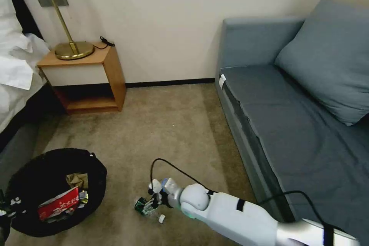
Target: Pick up the trash bin, then pick up the garbage on the floor and place it into the trash bin.
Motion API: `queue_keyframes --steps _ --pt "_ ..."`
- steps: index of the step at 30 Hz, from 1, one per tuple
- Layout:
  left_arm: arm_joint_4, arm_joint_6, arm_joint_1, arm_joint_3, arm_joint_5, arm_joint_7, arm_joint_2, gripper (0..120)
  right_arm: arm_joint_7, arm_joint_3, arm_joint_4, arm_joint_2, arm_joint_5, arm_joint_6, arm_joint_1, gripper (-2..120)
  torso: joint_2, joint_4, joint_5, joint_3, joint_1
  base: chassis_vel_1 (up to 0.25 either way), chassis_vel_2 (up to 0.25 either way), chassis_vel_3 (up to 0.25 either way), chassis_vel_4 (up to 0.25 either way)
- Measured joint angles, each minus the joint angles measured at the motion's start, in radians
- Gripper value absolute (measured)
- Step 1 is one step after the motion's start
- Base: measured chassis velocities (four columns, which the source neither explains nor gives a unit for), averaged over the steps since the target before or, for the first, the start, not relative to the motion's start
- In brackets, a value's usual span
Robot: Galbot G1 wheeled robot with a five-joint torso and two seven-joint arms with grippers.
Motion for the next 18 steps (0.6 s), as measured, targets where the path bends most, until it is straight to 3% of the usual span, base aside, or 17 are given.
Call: queue_keyframes --steps 18 --pt "-0.001 -0.001 0.005 -0.003 0.002 0.001 -0.001 2 -0.011 -0.083 -0.176 0.135 -0.038 -0.087 0.029 100 0.0 -0.0001 0.0 0.0 0.0 0.0 0.0 0.0 0.0"
